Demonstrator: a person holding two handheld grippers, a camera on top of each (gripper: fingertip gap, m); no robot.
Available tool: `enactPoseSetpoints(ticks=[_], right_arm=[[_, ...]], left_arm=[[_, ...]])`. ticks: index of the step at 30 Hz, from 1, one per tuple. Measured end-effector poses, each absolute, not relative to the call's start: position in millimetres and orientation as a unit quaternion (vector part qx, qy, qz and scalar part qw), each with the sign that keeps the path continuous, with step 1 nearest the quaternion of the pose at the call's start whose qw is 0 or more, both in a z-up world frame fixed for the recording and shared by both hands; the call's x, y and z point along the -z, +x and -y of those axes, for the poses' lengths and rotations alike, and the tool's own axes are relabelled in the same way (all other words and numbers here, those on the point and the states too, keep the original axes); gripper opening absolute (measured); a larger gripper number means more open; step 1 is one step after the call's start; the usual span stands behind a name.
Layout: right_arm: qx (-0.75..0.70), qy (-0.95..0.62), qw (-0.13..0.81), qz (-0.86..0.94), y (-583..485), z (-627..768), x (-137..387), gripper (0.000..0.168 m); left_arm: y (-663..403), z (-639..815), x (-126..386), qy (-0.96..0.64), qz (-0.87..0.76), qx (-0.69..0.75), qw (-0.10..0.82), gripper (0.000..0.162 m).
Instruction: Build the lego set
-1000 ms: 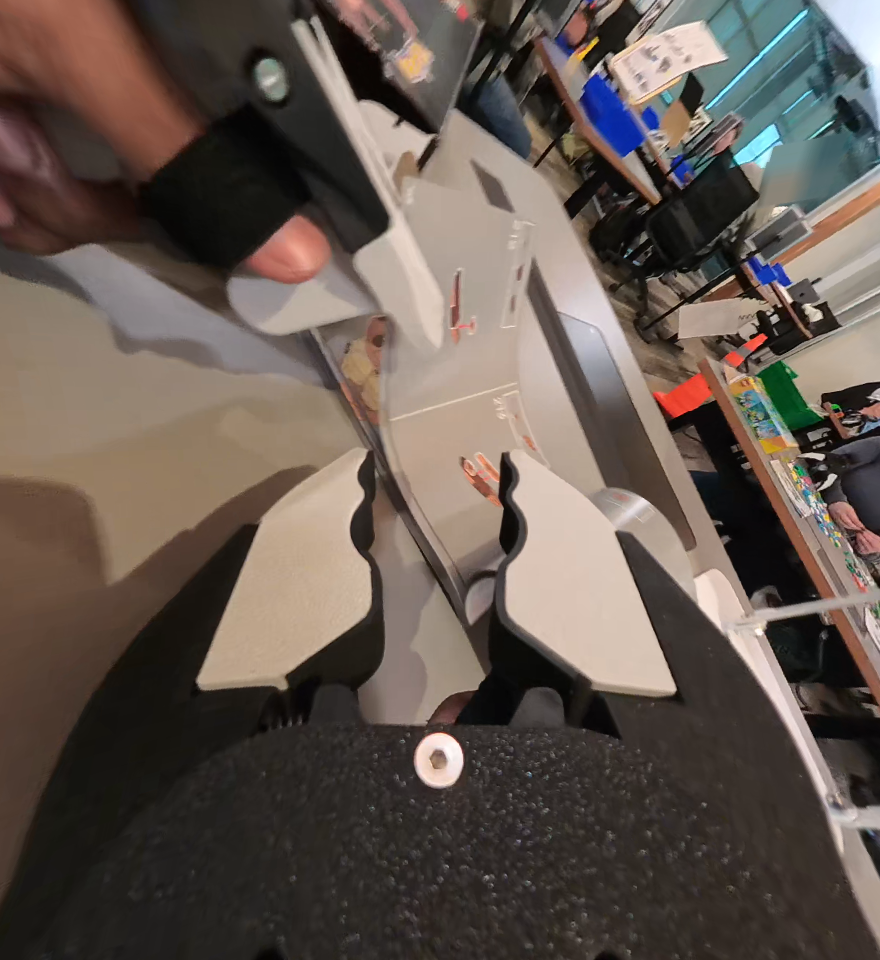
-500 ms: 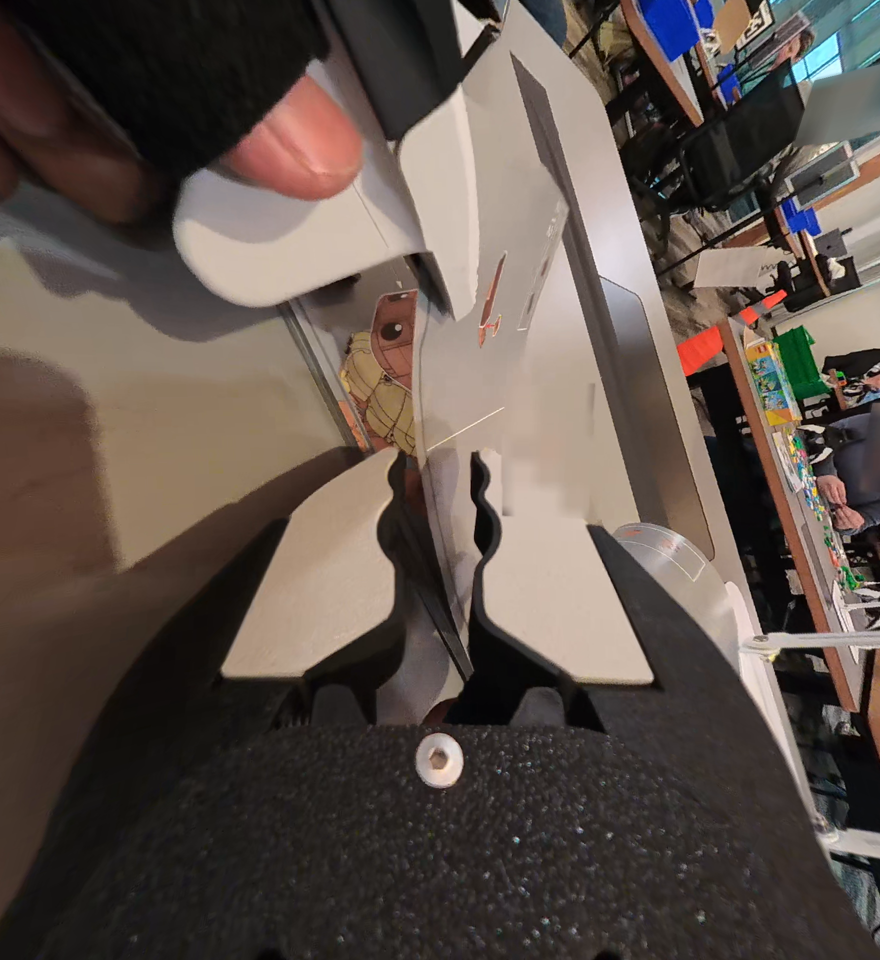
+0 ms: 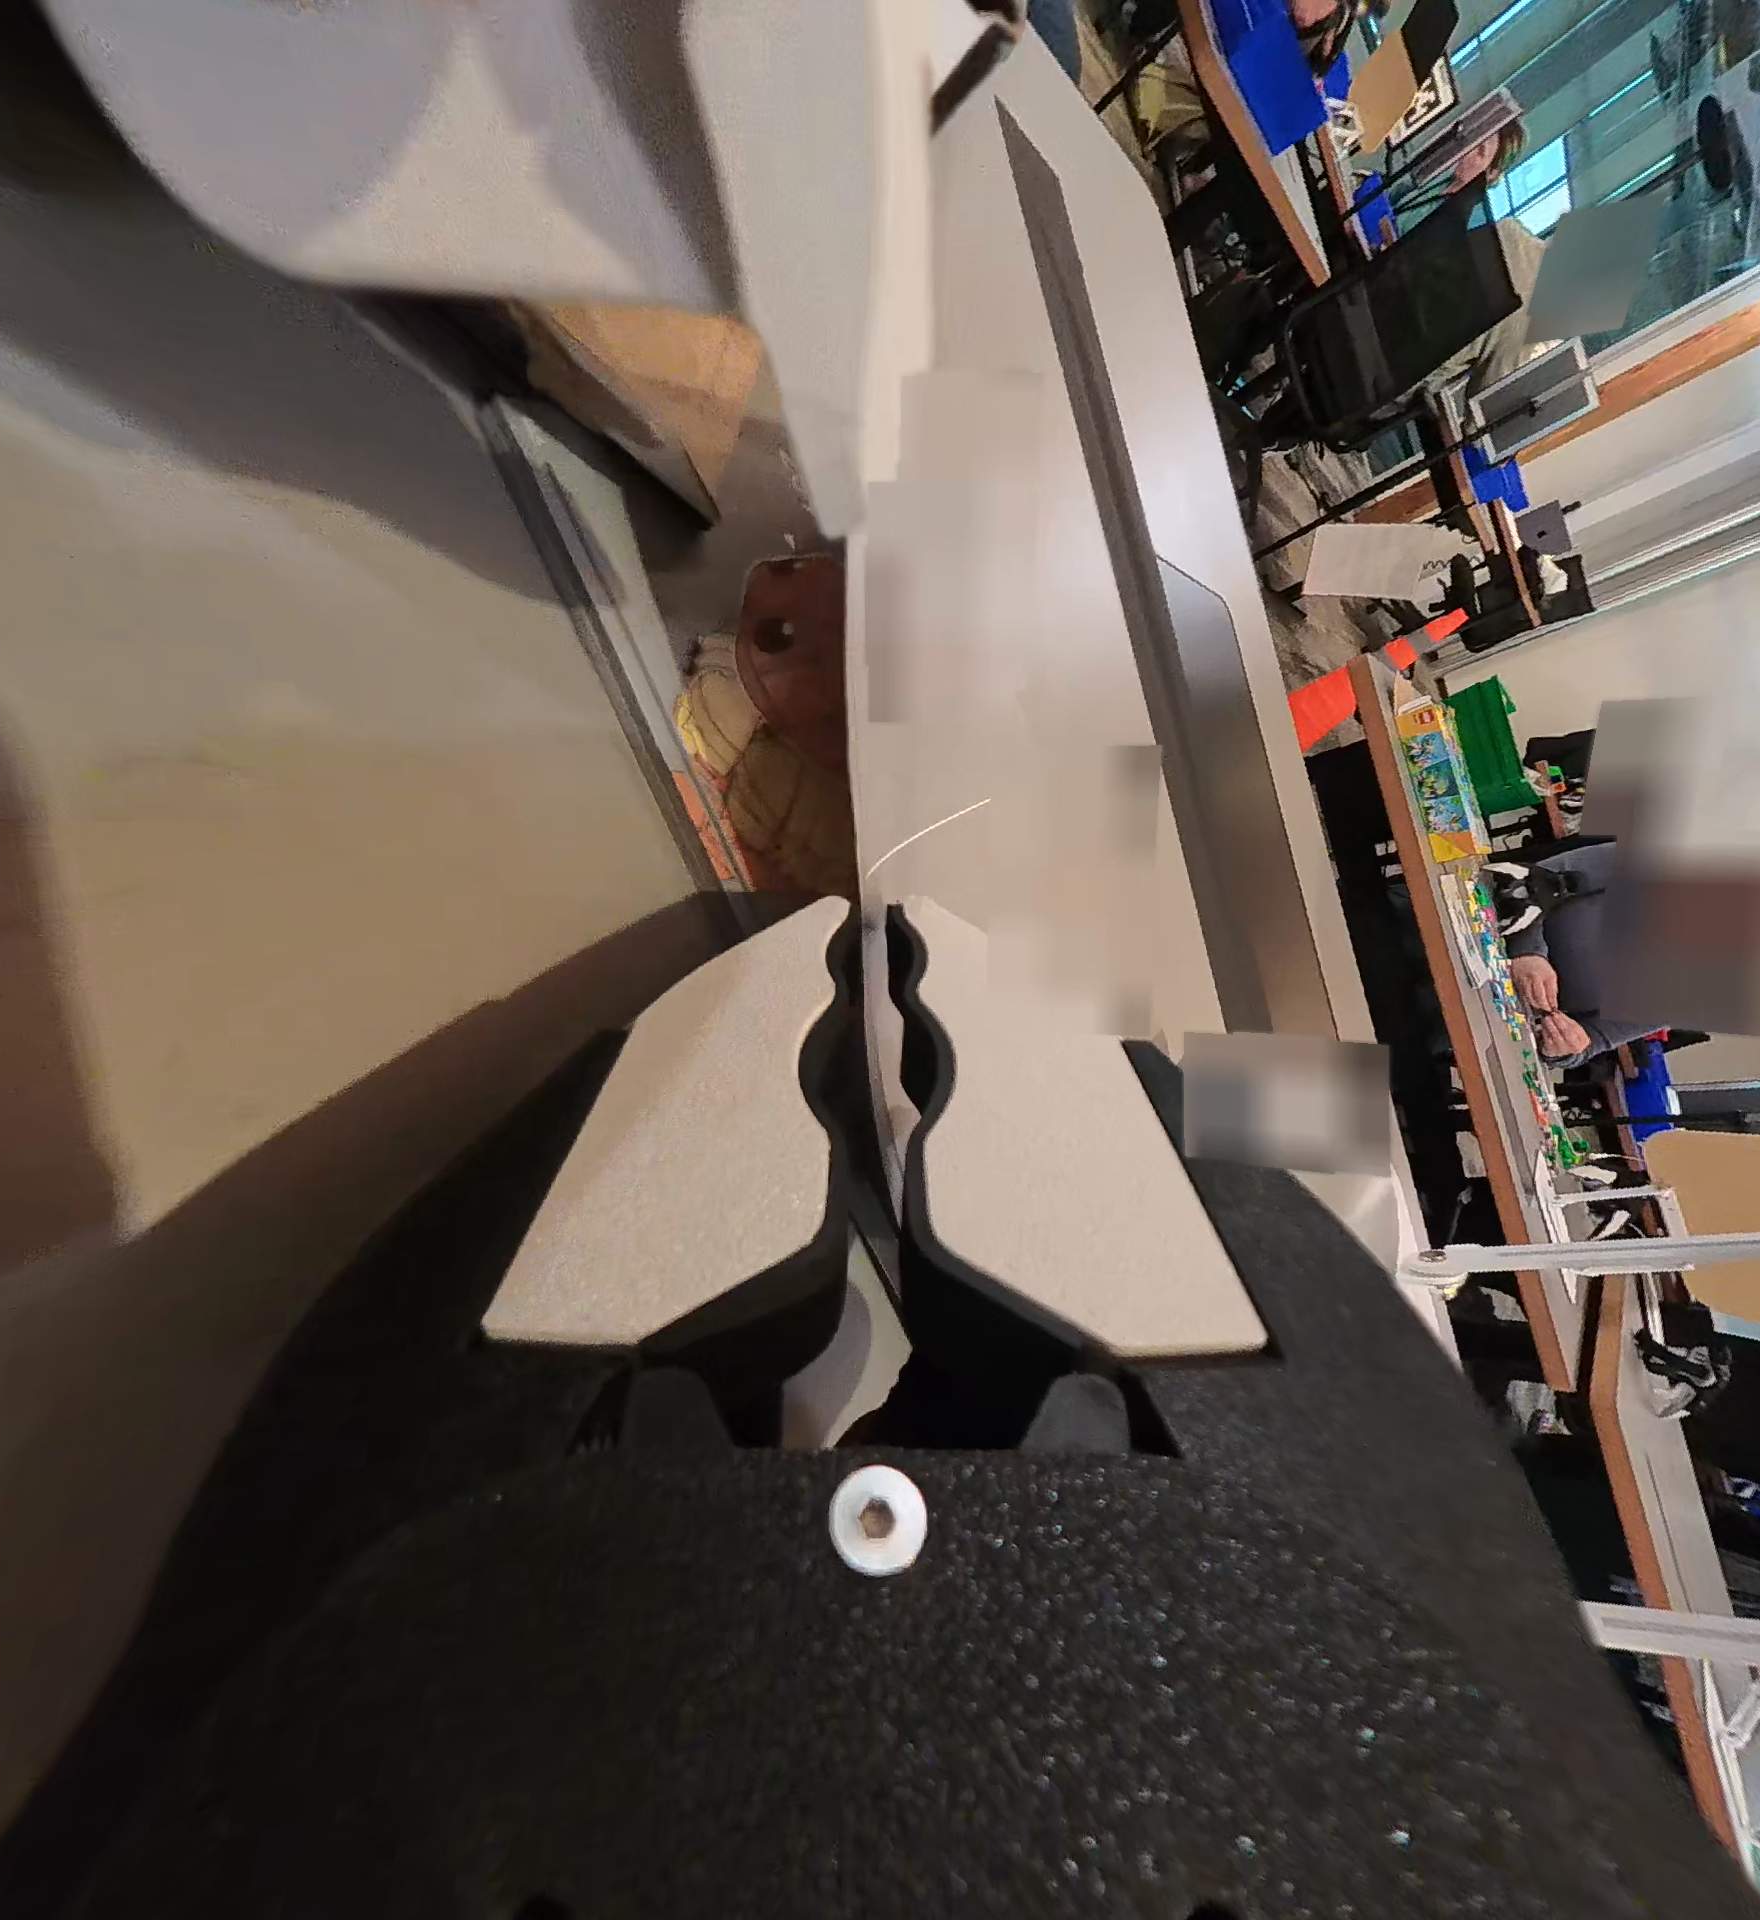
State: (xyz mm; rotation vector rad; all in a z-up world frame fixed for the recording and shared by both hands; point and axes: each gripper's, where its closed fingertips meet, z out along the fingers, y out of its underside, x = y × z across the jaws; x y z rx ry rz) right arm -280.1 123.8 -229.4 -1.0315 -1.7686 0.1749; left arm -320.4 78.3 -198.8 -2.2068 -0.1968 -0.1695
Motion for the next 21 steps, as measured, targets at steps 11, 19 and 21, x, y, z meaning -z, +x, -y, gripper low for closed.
enactPoseSetpoints(ticks=[11, 19, 21], right_arm=[[-0.06, -0.415, 0.517, 0.746, -279, -122, 232, 0.005], [-0.062, -0.414, 0.515, 0.748, -280, -120, 232, 0.005], [-0.062, -0.411, 0.514, 0.75, -279, -119, 232, 0.006]], left_arm=[[-335, -23, 231, -0.951, -0.056, -0.04, 0.301, 0.054], [-349, -23, 248, -0.958, -0.068, -0.098, 0.261, 0.005], [-353, -20, 248, -0.962, -0.042, -0.079, 0.26, 0.003]])
